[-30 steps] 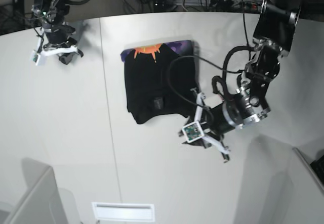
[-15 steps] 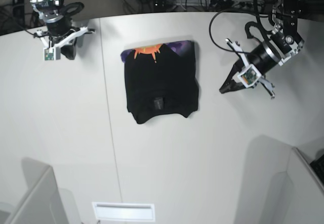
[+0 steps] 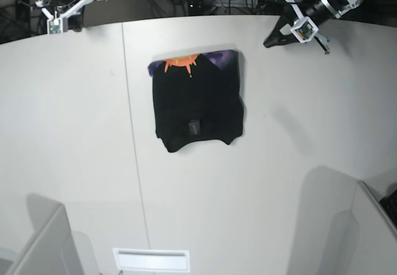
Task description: Fold the T-shirt properly
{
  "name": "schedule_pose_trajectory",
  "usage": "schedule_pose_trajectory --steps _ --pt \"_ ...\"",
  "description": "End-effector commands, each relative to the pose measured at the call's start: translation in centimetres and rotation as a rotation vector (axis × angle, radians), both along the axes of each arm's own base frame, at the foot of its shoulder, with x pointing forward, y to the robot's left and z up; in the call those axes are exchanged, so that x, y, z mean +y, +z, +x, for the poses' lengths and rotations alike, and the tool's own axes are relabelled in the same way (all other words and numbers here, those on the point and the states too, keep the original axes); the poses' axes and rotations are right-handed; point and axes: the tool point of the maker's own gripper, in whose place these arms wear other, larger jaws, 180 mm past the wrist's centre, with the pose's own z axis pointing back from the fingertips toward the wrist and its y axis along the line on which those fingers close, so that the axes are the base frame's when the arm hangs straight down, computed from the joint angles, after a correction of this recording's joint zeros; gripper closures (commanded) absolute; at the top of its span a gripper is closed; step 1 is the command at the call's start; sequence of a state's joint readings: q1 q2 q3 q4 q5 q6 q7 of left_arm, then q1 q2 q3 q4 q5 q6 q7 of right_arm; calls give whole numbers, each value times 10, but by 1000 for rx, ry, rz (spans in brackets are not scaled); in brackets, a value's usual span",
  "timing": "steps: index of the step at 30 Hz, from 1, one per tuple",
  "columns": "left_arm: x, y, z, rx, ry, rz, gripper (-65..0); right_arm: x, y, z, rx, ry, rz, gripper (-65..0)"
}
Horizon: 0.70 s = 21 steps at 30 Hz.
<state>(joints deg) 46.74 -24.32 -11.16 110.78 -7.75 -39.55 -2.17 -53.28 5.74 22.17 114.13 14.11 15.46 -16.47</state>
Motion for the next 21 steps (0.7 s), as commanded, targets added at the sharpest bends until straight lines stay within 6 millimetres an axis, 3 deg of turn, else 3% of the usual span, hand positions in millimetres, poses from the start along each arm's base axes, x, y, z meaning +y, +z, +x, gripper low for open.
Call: schedule_pose_trajectory --steps 1,6,13,18,21 --pt "-2 6 -8 9 -5 -33 0 -3 5 -7 1 2 -10 0" --pt "-6 -9 -53 142 -10 -38 0 11 -9 -55 155 18 24 0" --pt "-9 -41 -117 355 -6 -57 0 36 -41 -124 538 56 77 0" --pt "-5 -76 -166 531 10 -52 0 44 -69 -155 714 160 92 0" --pt "-4 -95 -184 600 14 -48 0 47 -95 -174 805 188 112 0"
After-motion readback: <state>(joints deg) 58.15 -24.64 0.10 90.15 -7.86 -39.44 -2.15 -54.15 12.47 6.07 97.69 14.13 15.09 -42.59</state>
